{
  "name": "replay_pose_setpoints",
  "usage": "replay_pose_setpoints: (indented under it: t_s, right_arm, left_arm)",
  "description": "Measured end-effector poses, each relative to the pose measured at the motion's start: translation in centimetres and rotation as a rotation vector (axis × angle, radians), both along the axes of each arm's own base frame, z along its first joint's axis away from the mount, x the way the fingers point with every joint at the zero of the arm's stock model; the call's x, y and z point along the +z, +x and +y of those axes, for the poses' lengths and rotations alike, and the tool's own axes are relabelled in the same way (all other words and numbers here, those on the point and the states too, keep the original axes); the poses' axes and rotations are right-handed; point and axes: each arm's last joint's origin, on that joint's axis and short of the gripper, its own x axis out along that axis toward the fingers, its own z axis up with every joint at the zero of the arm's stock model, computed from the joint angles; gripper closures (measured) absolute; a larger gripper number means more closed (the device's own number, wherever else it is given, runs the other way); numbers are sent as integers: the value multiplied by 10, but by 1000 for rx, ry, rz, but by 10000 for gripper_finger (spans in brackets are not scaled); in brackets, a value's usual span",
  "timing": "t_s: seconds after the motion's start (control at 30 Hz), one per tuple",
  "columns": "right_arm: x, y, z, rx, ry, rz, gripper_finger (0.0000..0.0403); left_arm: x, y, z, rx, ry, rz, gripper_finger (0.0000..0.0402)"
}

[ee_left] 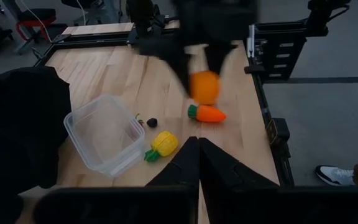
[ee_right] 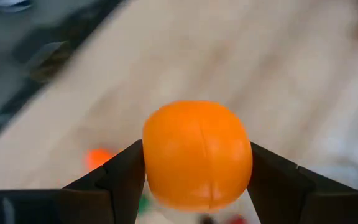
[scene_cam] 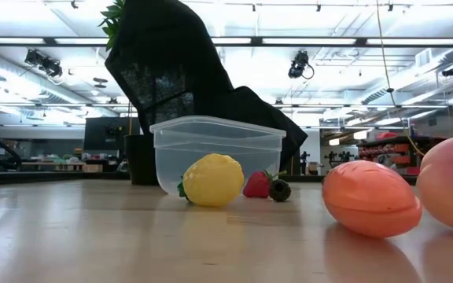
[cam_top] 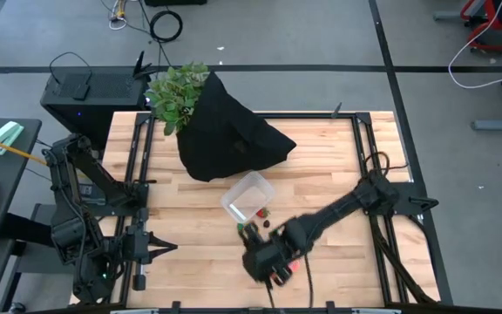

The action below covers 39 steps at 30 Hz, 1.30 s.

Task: Pick and placing Produce into tupperware
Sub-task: Put the orange into the transparent bin

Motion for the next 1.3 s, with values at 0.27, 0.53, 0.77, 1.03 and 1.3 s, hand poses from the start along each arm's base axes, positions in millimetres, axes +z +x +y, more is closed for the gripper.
replay_pose_setpoints:
  t_s: [0.27,0.53,0.77,1.03,1.3]
  right_arm:
    - [15,37,-85,-324,47,-147,156]
    - [-6,57,-151,-711,112,-128,157]
    - [-8,55,-164,-990,235,-119,157]
    - [-37,62,-155,-1059,235,-44,157]
    - [-55,66,-153,-1088,235,14,159]
  left_arm:
    - [0,0,0,2,-3,0,382]
    - [0,0,0,8,-16,-2,379]
    - [0,0,0,8,-15,-1,392]
    - [0,0,1,9,-8,3,381]
    - [-1,-1,1,16,-21,3,379]
